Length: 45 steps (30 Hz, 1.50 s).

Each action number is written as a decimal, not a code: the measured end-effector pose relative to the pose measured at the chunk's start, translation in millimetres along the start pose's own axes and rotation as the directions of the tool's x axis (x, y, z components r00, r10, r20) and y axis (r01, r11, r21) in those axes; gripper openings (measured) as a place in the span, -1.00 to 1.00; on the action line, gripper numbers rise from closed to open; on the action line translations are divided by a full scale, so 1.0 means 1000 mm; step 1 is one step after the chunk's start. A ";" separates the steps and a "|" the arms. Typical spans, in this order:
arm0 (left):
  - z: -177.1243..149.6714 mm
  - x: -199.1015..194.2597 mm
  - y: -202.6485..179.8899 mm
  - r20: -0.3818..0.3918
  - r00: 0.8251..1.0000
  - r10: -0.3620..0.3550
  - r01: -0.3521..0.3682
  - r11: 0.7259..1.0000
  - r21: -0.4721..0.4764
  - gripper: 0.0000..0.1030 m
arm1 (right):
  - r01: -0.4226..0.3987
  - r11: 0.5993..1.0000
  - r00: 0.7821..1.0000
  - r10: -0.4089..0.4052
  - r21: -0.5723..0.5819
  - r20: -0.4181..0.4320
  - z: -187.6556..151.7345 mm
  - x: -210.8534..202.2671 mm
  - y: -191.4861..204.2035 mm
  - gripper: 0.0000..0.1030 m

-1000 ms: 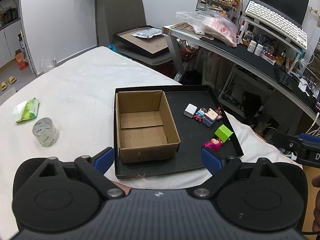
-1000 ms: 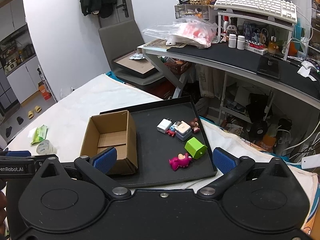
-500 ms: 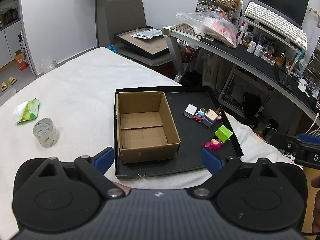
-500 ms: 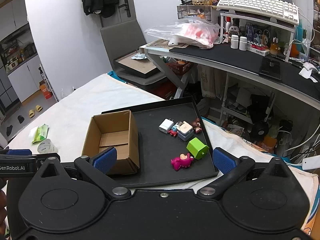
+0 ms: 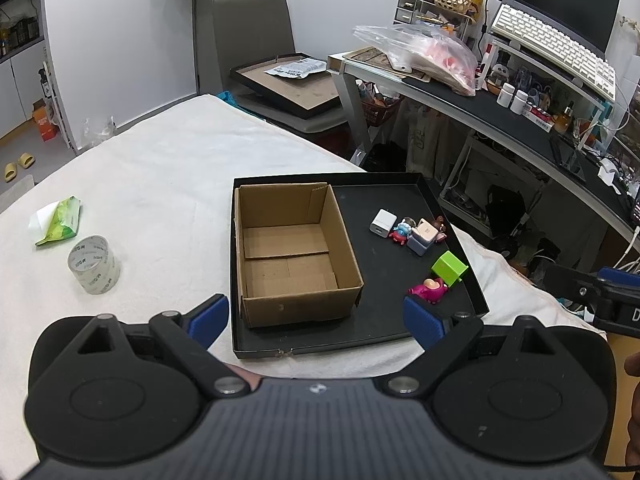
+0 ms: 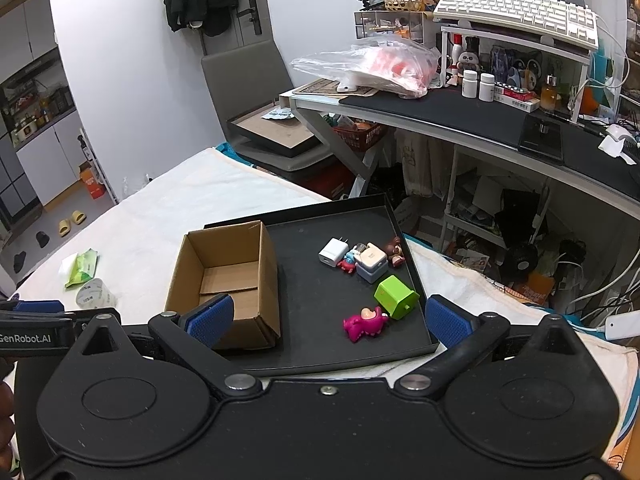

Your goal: Organize rigid objects

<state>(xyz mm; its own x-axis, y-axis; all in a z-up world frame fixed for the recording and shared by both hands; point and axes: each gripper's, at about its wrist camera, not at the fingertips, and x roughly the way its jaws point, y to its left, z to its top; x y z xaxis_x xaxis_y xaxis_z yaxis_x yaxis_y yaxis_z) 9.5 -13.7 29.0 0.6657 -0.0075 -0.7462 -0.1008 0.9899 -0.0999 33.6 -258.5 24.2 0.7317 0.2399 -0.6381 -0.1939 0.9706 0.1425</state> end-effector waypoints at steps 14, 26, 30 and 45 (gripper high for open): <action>-0.003 0.004 -0.003 -0.005 1.000 0.010 -0.010 1.000 0.005 0.81 | 0.000 1.000 1.000 0.000 0.005 0.004 0.000 0.001 -0.002 1.00; -0.003 0.016 0.000 0.042 0.999 0.025 -0.025 1.000 -0.015 0.81 | -0.020 1.000 1.000 0.020 0.002 0.006 -0.004 0.004 -0.002 1.00; 0.000 0.032 0.002 0.033 0.999 0.027 -0.026 0.999 -0.022 0.80 | -0.030 0.999 0.999 0.030 0.022 -0.020 -0.005 0.019 -0.007 1.00; 0.007 0.100 0.027 -0.033 0.998 0.049 -0.051 0.997 -0.063 0.80 | 0.047 0.989 0.995 -0.033 0.141 -0.099 -0.012 0.086 -0.034 1.00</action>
<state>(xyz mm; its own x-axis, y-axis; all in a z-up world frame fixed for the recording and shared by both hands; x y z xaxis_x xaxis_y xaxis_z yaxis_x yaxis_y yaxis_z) 78.0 12.8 -43.7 0.6352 0.0365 -0.7715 -0.1812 0.9781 -0.1029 95.2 -271.2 -44.0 0.6694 0.2049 -0.7141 -0.0652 0.9737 0.2182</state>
